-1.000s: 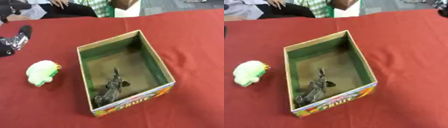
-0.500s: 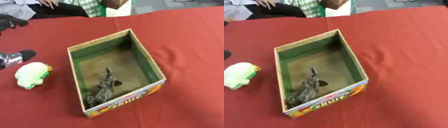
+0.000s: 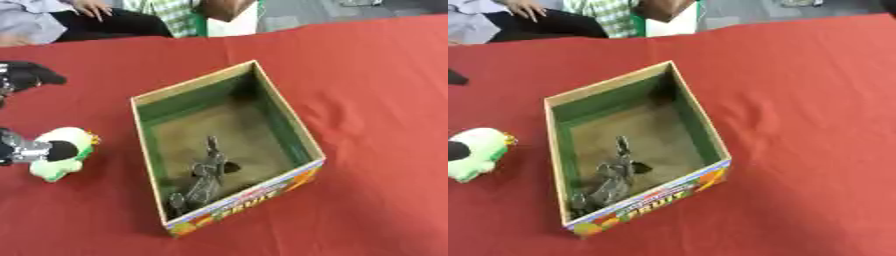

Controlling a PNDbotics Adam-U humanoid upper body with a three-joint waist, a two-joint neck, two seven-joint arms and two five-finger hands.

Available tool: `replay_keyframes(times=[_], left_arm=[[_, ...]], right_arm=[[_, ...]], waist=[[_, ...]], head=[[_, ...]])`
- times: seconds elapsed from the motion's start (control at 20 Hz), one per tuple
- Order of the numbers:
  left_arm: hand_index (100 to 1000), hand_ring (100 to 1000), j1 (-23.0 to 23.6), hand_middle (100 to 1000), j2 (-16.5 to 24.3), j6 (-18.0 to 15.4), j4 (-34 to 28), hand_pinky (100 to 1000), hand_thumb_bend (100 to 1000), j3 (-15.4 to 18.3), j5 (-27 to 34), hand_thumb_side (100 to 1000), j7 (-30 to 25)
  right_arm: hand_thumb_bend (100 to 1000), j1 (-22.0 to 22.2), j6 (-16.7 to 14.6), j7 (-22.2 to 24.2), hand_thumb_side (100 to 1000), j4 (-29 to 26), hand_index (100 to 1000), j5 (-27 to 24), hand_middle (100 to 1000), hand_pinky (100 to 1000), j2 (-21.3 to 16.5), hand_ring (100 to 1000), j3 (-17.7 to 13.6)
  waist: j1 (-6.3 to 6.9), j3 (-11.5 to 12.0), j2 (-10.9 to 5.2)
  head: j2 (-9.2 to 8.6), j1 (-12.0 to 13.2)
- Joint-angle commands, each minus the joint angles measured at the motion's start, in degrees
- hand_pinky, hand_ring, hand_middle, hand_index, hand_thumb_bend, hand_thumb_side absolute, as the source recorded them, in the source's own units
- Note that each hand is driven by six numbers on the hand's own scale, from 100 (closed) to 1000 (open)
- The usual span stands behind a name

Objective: Pick up objects on the table and place them in the box.

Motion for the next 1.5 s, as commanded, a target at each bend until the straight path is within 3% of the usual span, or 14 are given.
replay_keyframes(times=[0.05, 0.15, 0.3, 0.35, 0.7, 1.5], left_arm=[[1000, 898, -1.15, 941, 2.37, 0.16, -0.79, 716, 729, 0.0, -1.2, 1000, -2.49], [1000, 933, -0.97, 978, 2.88, 0.25, -0.79, 746, 717, -0.51, -1.4, 856, -3.22], [1000, 941, -0.95, 982, 4.44, 1.12, -0.79, 753, 719, -1.77, -2.01, 829, -4.75], [1000, 950, -0.94, 988, 4.84, 1.38, -0.79, 760, 757, -2.15, -2.21, 812, -4.89], [1000, 966, -0.07, 1000, 8.06, 3.48, -0.12, 763, 846, -6.34, -5.35, 807, -5.02], [1000, 958, -4.75, 986, 2.95, 5.76, 11.55, 753, 808, -9.61, -10.39, 864, -5.02]], right_arm=[[100, -0.37, 0.47, 0.06, 1000, -1.09, 891, -0.2, 813, 942, -0.74, 928, -0.37], [100, -0.15, 0.64, 0.18, 1000, -1.01, 890, -0.19, 811, 943, -0.55, 926, -0.36], [100, 0.23, 0.9, 0.53, 1000, -0.87, 889, -0.15, 810, 944, -0.23, 926, -0.33], [100, 0.31, 0.96, 0.63, 1000, -0.85, 889, -0.13, 809, 945, -0.18, 926, -0.34], [100, 0.59, 1.27, 1.17, 1000, -0.72, 885, -0.04, 806, 946, 0.37, 924, -0.29], [100, 1.68, 2.2, 1.32, 1000, -0.67, 881, 0.29, 798, 950, 1.46, 922, -0.84]], waist=[[-0.13, -0.05, -1.41], [-0.07, -0.06, -1.48], [-0.01, -0.07, -1.61], [0.02, -0.07, -1.61], [0.07, -0.44, -1.48], [-0.04, -0.9, -0.97]], head=[[-0.09, 0.23], [-0.08, 0.28], [0.0, 0.32], [0.0, 0.33], [-0.07, 0.62], [-0.63, 1.32]])
